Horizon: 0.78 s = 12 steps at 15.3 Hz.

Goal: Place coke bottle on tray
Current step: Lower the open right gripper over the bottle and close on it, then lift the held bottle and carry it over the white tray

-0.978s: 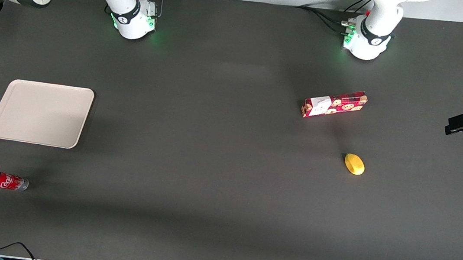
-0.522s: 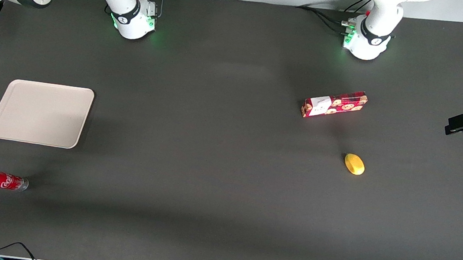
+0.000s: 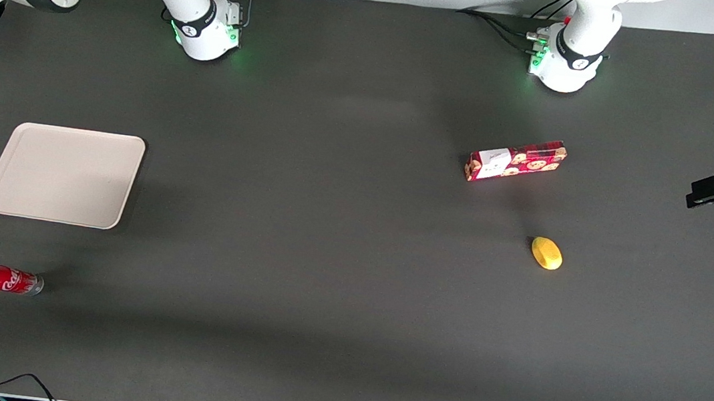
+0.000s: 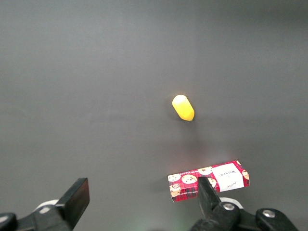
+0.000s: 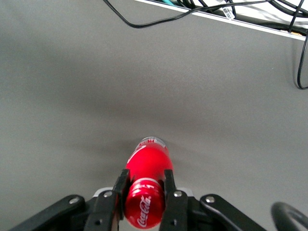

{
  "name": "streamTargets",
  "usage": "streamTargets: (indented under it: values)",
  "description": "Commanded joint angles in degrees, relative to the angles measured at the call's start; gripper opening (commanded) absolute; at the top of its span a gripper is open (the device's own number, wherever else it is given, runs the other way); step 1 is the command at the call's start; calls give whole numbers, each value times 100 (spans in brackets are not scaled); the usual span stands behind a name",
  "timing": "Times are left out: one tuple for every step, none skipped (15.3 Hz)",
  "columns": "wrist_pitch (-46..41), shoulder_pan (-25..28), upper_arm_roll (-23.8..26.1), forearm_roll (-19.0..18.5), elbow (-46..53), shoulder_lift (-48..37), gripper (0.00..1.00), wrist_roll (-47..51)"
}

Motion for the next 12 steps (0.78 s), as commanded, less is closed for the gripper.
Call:
streamTargets:
  values:
    - [-633,-21,24,-13,138,-337,0,234]
    - [-887,-12,24,-56,130,-521,0,358]
    - [-1133,-3,24,-66,121,-723,0,481]
    - [-1397,-12,24,-66,121,-908,0,534]
    - [-1704,-21,24,-66,112,-1092,0,543]
    - [-1942,-21,24,-66,103,-1294,0,552]
    - [-2171,-21,16,-66,51,-1531,0,587]
    - [-2390,-21,15,-74,-89,-1812,0,709]
    - [-2541,-21,15,-127,-308,-2128,0,815]
    - [-2629,-21,15,-232,-597,-2471,0,851]
    - [-2665,-38,15,-320,-991,-2813,0,834]
    - [-2656,-82,7,-347,-1387,-3165,0,807]
